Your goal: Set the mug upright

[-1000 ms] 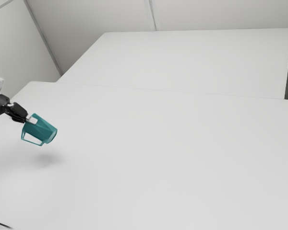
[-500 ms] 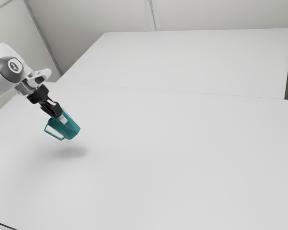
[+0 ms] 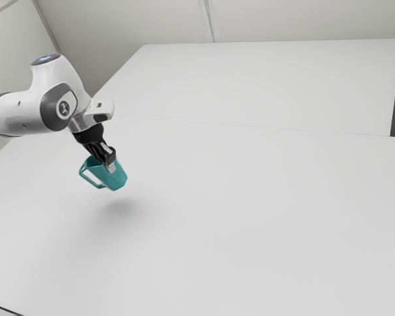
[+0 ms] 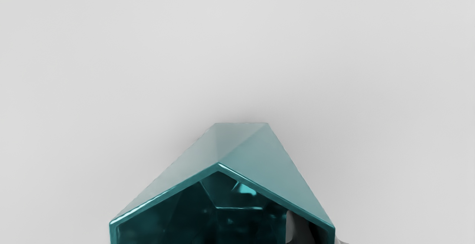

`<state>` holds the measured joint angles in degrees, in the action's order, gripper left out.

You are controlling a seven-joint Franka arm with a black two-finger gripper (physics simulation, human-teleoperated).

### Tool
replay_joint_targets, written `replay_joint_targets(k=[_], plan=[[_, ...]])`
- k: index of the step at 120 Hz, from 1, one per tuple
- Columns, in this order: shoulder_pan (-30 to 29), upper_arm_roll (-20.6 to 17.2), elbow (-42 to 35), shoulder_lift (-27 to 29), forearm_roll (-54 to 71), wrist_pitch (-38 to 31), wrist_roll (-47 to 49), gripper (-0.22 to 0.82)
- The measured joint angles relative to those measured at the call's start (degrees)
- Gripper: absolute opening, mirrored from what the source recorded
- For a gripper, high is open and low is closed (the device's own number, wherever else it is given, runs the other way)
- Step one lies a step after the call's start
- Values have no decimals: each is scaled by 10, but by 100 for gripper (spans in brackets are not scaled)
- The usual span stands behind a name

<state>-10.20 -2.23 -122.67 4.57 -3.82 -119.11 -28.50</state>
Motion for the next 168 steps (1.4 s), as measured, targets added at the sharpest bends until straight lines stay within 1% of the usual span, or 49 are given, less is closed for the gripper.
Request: replay_joint_targets(k=[23,50,97,102,120,132,148,157,168], plan=[[4,-11,-35,0,17,-34,50,-18],[4,-25,-63,-5,32,-58,96,-18],[8,-29,-65,-49,36,-86,146,-18],[8,-30,-65,-50,35,-88,149,-13],[-1,-38,-65,-47,34,-92,159,20],[-8,-45,-63,-36,33,-92,164,35],[-12,-57,-60,-11,33,-80,169,47],[2,-60,-51,0,33,-66,172,51],[8,-60,-23,0,30,-41,174,54]])
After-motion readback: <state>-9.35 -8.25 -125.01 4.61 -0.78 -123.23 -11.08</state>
